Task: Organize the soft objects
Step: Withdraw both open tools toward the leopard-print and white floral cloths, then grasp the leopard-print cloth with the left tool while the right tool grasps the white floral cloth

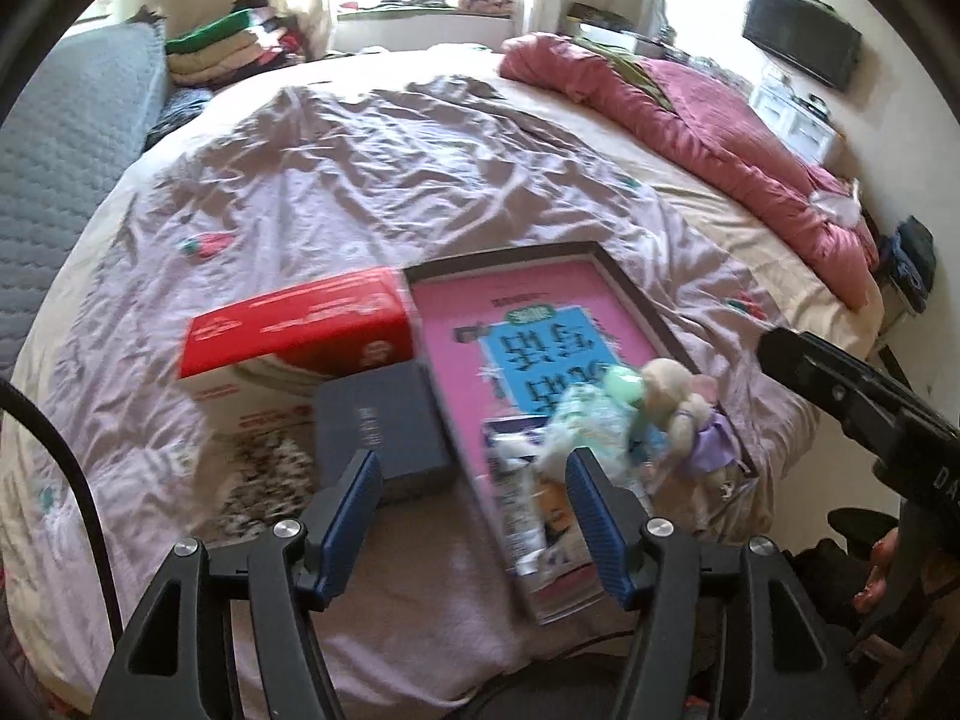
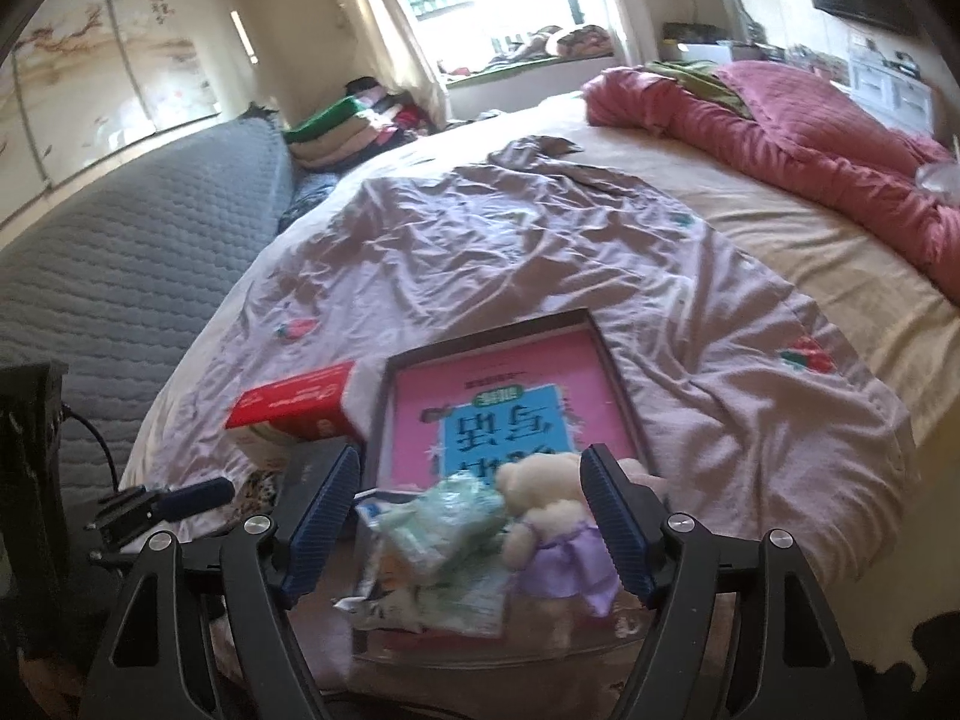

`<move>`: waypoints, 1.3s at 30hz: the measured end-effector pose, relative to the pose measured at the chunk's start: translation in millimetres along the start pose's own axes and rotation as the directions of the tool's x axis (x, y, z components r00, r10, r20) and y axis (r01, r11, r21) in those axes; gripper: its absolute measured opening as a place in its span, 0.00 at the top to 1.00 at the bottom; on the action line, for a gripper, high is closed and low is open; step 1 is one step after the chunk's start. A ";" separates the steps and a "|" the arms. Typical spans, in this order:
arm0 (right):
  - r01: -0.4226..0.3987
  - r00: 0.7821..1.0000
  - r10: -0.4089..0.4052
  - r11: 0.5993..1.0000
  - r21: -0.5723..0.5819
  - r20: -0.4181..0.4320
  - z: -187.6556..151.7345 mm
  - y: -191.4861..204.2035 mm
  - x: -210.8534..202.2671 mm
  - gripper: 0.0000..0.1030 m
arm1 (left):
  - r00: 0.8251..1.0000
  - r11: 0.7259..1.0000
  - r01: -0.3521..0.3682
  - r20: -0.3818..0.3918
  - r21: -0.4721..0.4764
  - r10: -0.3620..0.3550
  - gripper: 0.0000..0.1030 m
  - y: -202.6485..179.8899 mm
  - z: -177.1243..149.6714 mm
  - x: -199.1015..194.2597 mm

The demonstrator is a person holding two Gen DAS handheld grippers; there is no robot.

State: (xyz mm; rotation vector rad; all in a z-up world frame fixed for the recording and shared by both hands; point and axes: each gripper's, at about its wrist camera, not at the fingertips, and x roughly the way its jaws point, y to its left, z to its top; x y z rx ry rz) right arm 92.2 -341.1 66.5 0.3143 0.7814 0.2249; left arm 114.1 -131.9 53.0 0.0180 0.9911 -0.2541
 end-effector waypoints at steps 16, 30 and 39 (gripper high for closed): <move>-0.098 0.993 0.085 0.983 -0.153 -0.088 -22.2 87.6 26.1 0.25 | 0.997 0.980 -0.073 -0.007 -0.188 0.073 0.38 120.5 -35.9 -22.8; -0.128 0.973 0.083 0.971 -0.204 -0.217 -80.6 143.6 78.2 0.24 | 0.995 0.961 -0.007 -0.093 -0.276 -0.019 0.37 152.7 -63.0 28.4; -0.114 0.959 0.042 0.962 -0.247 -0.280 -99.1 152.5 109.1 0.24 | 0.987 0.953 -0.003 -0.157 -0.303 -0.047 0.38 157.1 -69.8 69.6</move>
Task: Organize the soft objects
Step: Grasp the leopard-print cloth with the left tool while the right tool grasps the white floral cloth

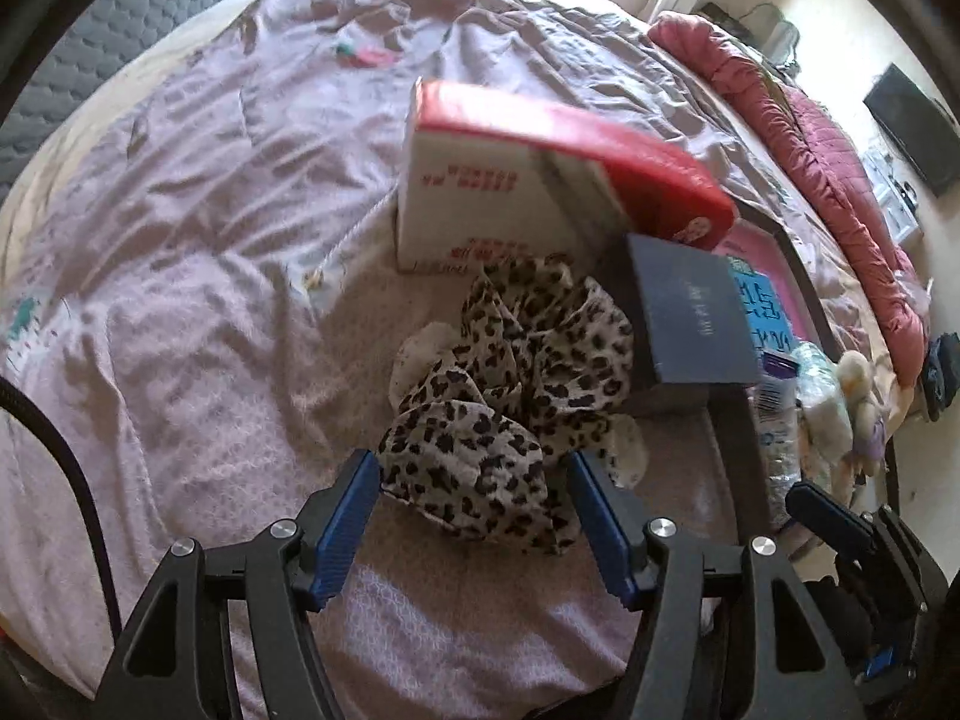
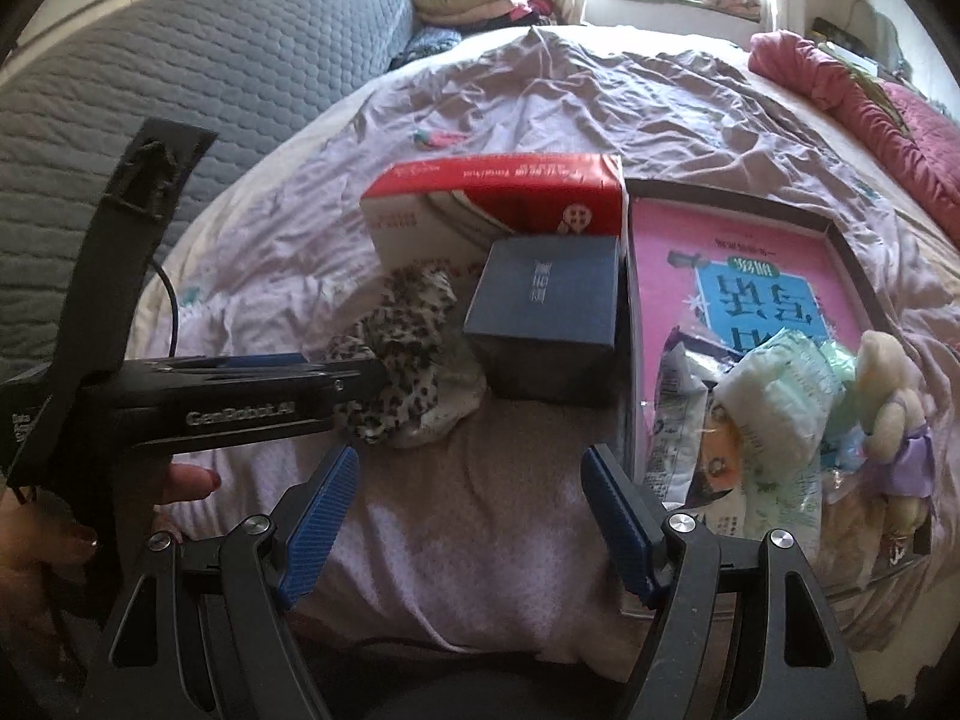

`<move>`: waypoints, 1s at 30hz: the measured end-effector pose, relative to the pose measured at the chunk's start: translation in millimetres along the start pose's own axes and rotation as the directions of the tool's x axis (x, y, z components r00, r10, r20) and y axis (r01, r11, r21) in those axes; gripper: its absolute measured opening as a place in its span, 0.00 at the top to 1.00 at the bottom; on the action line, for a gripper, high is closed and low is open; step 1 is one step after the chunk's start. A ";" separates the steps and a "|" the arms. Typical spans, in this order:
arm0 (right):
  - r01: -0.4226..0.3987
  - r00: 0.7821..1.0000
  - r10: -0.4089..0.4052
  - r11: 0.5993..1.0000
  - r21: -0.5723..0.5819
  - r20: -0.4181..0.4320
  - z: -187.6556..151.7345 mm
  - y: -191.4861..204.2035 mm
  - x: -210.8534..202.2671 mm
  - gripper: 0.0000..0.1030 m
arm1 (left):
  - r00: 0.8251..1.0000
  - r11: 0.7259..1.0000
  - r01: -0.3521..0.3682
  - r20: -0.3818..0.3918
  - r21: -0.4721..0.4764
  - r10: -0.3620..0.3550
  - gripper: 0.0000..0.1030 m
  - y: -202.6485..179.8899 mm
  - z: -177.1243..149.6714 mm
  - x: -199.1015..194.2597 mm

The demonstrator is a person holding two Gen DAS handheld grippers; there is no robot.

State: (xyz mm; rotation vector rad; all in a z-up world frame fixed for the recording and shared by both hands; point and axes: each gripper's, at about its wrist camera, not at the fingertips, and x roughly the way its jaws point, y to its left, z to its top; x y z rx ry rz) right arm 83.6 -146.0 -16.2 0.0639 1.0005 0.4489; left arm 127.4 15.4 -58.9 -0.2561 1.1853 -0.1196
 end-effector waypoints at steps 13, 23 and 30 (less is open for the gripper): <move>0.002 0.998 0.001 0.999 0.045 -0.069 11.6 8.7 49.9 0.24 | 0.986 0.985 0.160 0.057 -0.071 -0.157 0.85 37.7 -6.3 -4.0; -0.005 0.996 0.017 0.992 0.130 -0.084 23.9 24.6 91.4 0.24 | 0.984 0.987 0.104 0.154 -0.124 -0.085 0.85 76.3 -17.3 -31.5; -0.068 0.996 0.078 0.982 0.175 -0.049 27.4 29.7 106.0 0.36 | 0.987 0.988 0.097 0.142 -0.123 -0.079 0.85 82.7 -21.0 -28.9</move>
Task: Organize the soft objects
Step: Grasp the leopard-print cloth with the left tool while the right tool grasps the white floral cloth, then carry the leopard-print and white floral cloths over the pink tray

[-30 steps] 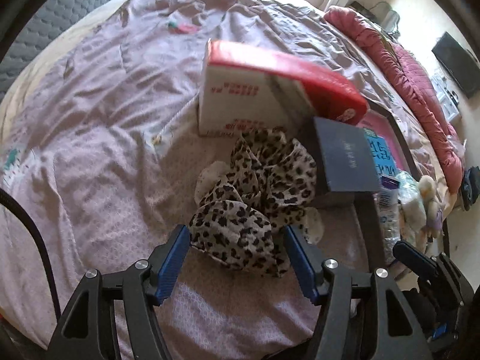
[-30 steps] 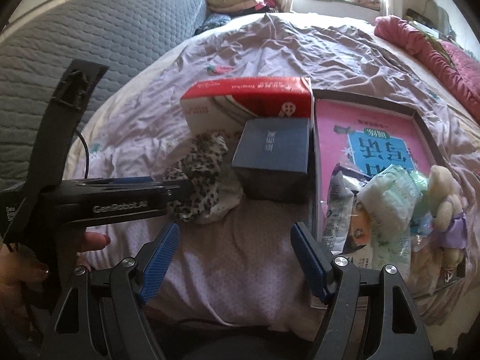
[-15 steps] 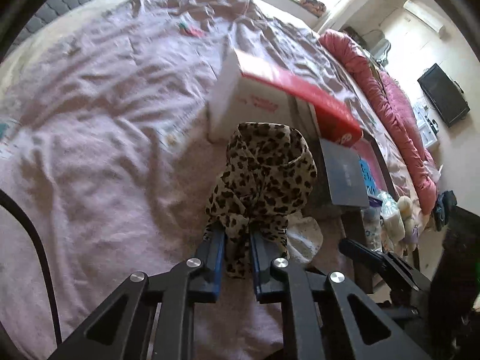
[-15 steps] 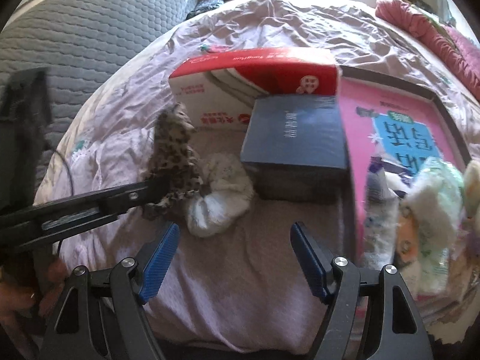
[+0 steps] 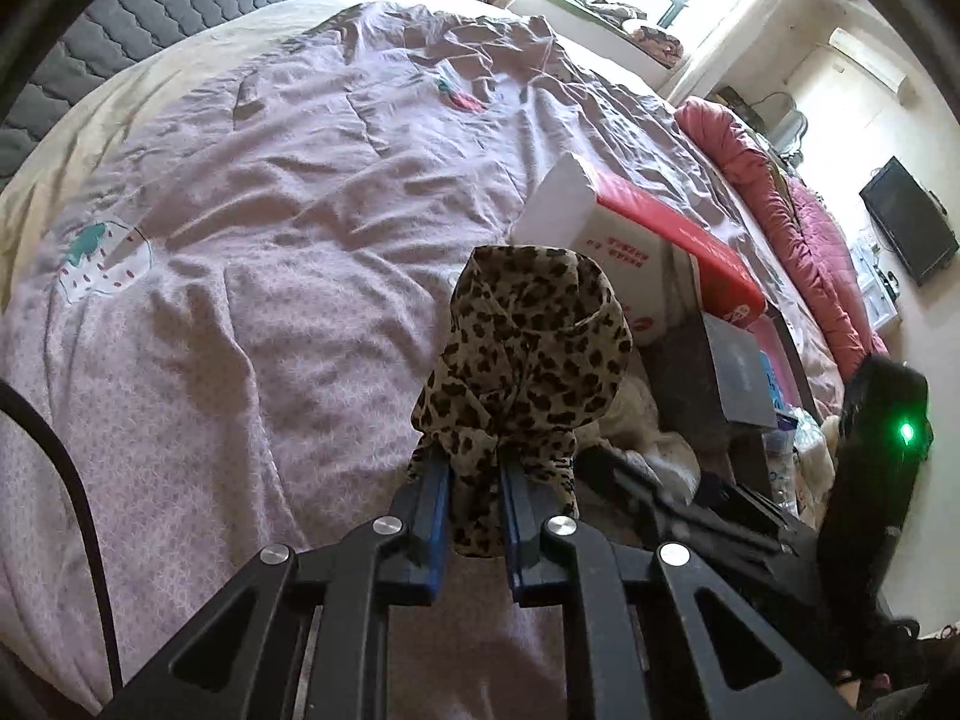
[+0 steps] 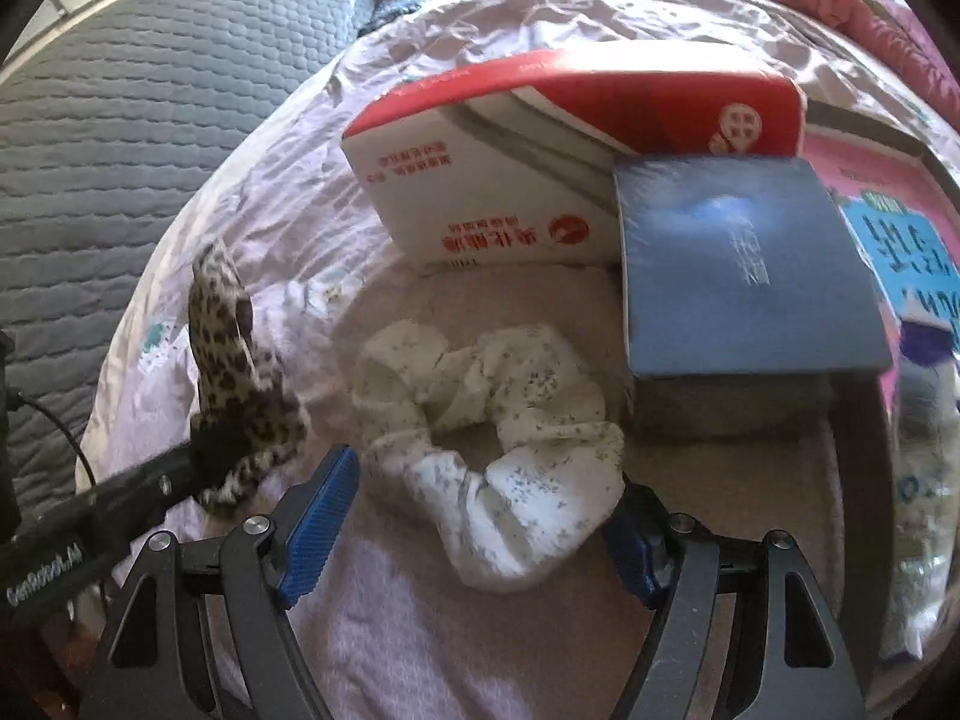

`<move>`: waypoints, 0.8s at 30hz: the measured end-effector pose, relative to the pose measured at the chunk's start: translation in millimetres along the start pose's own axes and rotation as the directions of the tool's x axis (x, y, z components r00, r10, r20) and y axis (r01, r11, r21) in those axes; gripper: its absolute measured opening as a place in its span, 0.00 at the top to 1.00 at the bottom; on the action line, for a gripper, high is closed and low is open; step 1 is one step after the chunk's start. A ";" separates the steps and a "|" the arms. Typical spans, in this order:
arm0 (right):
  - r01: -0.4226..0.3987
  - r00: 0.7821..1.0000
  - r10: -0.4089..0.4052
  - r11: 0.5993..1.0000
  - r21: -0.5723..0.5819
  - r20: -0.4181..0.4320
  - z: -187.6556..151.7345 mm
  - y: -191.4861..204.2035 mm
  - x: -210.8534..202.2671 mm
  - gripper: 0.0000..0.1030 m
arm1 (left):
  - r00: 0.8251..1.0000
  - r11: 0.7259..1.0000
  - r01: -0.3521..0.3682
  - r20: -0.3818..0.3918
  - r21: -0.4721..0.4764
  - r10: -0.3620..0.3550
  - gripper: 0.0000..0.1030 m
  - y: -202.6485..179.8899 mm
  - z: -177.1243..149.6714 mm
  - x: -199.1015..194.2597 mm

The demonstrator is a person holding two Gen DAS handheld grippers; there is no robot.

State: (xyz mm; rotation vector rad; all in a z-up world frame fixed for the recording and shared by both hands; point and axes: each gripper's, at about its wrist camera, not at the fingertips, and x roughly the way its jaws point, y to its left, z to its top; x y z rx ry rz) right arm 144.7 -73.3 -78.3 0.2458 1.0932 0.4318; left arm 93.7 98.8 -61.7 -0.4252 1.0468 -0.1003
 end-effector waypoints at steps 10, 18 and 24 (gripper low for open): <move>0.012 1.000 -0.013 0.987 -0.160 -0.006 -3.3 1.9 -13.2 0.73 | 1.000 1.000 -0.012 -0.003 0.020 0.012 0.85 -13.0 -3.5 -4.6; -0.033 0.997 0.049 0.965 -0.259 0.056 -14.3 -2.5 -66.5 0.81 | 0.999 0.997 -0.019 0.037 0.077 0.017 0.85 -47.4 -8.7 -30.4; -0.047 0.985 0.087 0.968 -0.248 0.151 -13.1 -20.0 -109.4 0.82 | 0.996 0.988 -0.004 0.084 0.157 -0.010 0.85 -86.9 -13.7 -53.9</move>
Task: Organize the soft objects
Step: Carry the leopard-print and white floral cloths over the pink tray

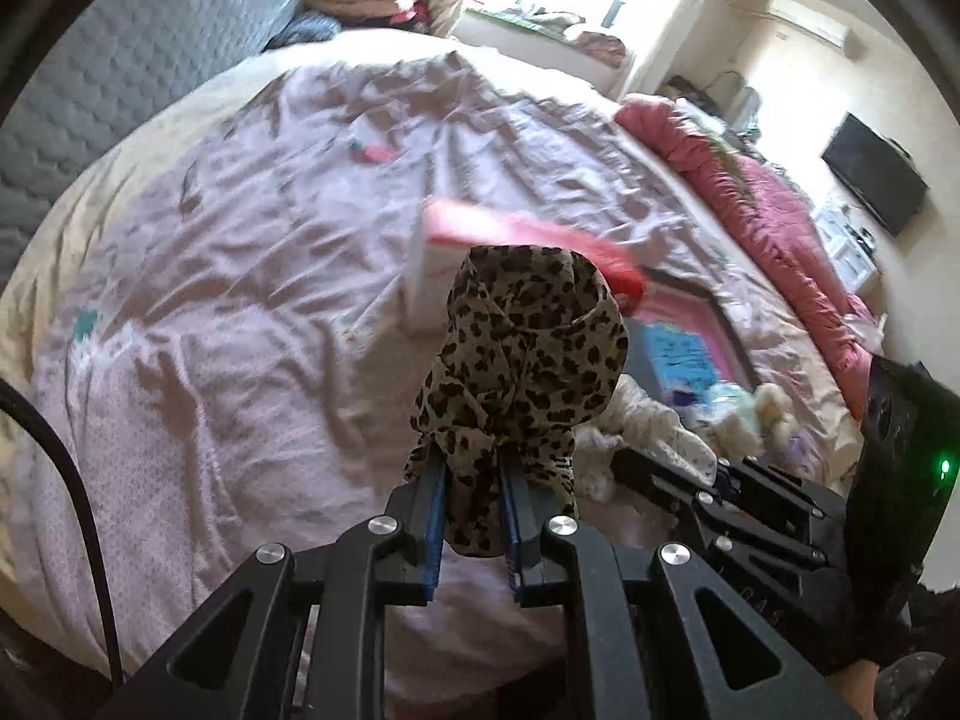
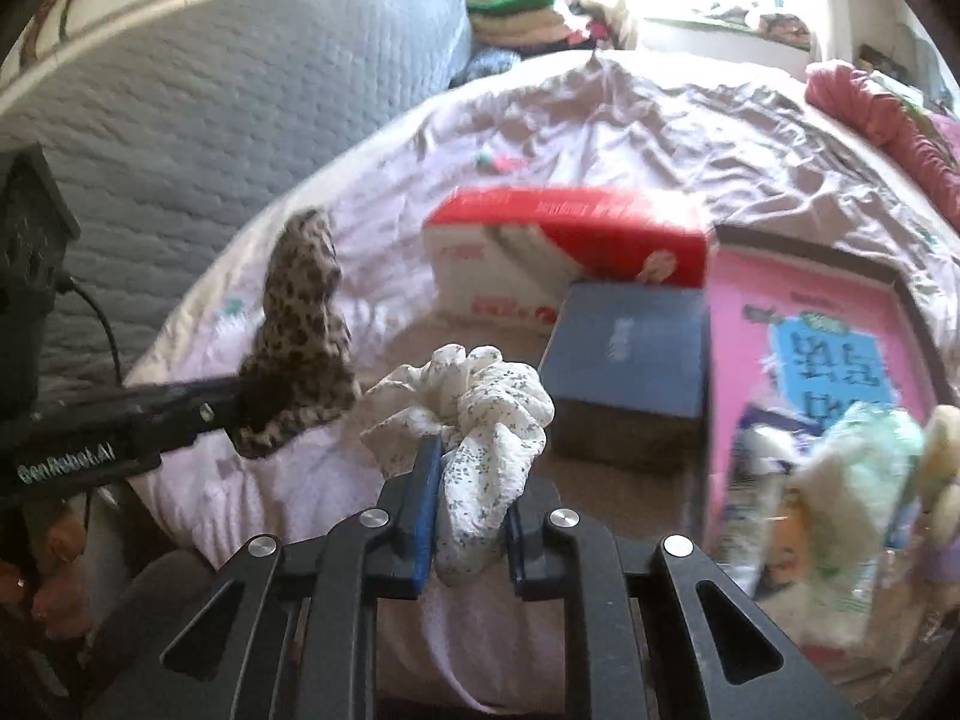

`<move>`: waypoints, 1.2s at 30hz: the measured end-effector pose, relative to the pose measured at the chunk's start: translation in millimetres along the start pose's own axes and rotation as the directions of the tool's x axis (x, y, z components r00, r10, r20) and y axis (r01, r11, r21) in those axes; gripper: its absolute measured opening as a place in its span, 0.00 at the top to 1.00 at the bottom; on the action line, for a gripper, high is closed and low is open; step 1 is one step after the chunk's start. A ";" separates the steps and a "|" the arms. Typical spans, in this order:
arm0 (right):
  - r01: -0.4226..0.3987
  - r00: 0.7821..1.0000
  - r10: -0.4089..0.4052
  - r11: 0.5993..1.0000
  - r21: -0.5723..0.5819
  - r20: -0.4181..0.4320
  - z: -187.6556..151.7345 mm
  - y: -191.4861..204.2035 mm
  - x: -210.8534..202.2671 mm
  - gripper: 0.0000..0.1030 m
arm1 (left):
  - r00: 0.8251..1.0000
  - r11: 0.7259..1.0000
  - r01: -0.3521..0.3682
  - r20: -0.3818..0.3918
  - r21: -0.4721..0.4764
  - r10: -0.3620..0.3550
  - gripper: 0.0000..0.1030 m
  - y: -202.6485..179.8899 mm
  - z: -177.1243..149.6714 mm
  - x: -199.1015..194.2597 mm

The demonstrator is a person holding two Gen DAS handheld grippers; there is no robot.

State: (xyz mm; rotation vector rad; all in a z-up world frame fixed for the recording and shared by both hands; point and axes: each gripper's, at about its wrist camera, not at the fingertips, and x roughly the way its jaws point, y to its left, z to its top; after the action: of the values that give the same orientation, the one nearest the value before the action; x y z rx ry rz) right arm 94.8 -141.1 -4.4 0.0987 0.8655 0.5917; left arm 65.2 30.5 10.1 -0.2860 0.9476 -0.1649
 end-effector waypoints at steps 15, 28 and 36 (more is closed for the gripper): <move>0.053 0.983 -0.070 0.993 0.104 0.169 21.8 -65.6 -102.1 0.82 | 0.998 0.980 0.058 0.027 0.188 -0.064 0.85 -124.5 6.7 -13.1; 0.074 0.962 -0.121 0.978 0.195 0.244 12.7 -116.5 -147.0 0.82 | 0.997 0.961 0.055 0.033 0.270 -0.067 0.85 -181.9 19.6 -4.8; 0.069 0.959 -0.134 0.965 0.252 0.251 3.5 -146.6 -152.6 0.82 | 0.998 0.960 0.058 -0.006 0.275 -0.058 0.85 -194.1 27.0 21.0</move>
State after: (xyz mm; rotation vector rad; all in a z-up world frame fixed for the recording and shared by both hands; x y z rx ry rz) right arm 87.1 -343.5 56.8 0.3454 0.6720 0.3632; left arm 96.6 -154.9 69.2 -0.0567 0.9020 -0.3473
